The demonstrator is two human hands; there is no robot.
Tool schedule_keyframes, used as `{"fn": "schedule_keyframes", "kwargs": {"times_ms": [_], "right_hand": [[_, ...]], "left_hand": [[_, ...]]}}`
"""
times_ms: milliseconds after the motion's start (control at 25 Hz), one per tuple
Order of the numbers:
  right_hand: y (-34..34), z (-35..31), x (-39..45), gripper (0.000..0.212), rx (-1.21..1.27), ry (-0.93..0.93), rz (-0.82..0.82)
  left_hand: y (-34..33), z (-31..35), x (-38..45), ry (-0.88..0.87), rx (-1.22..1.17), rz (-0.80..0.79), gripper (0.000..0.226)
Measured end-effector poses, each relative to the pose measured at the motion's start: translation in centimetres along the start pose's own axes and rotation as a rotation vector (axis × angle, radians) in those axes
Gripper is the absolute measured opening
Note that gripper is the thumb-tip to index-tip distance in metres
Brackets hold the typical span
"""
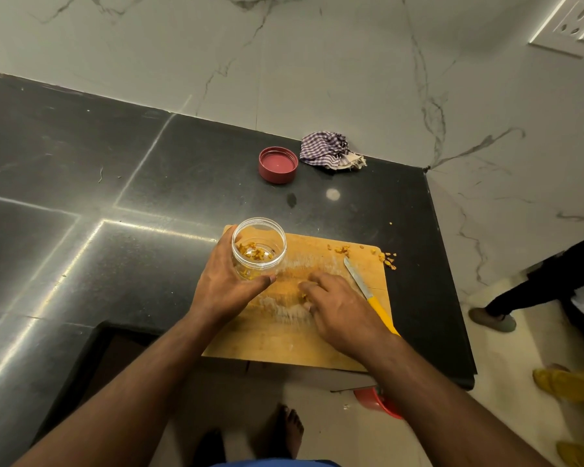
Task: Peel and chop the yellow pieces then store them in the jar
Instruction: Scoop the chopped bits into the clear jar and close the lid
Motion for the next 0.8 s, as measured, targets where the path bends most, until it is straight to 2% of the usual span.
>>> {"fn": "schedule_keyframes", "kwargs": {"times_ms": [160,440,800], "right_hand": [[-1.0,-0.4,0.1,0.046,-0.073,-0.022,-0.059],[-0.5,-1.6,-0.4,0.032,-0.063,0.032,0.009],[-0.3,-2.5,-0.4,0.025,-0.111,0.051,0.047]], "left_hand": [[0.0,0.3,0.0,-0.015,-0.012,-0.001,0.098],[0.1,0.2,0.0,-0.015,-0.015,0.005,0.098],[-0.1,-0.3,0.1,0.003,0.007,0.001,0.102]]}}
Point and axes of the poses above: each hand's wrist, its own x-axis towards the middle knuckle, its own y-axis out of the back of the hand, z = x × y, the point moved 10 cm from there along x, towards the middle knuckle, and after that the axes turned 9 degrees about z, right-handed, at the moved point
